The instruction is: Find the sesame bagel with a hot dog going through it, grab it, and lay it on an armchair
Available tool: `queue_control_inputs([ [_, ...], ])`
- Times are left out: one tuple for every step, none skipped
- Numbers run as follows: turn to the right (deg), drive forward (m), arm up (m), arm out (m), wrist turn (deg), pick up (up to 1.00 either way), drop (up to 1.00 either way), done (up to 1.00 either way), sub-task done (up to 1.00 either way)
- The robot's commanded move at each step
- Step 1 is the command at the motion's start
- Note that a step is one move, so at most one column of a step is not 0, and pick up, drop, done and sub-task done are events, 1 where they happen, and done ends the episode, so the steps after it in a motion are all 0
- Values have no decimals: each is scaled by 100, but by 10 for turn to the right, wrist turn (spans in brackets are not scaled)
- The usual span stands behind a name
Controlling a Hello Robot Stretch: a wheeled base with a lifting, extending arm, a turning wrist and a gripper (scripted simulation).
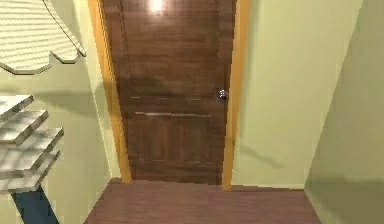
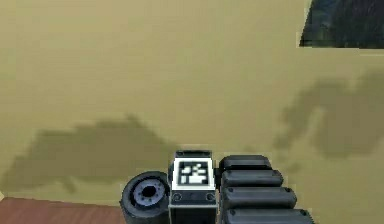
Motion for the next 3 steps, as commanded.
queue_control_inputs([
  [300,0,0,0,0,0,0,0,0],
  [-240,0,0,0,0,0,0,0,0],
  [0,5,0,0,0,0,0,0,0],
])
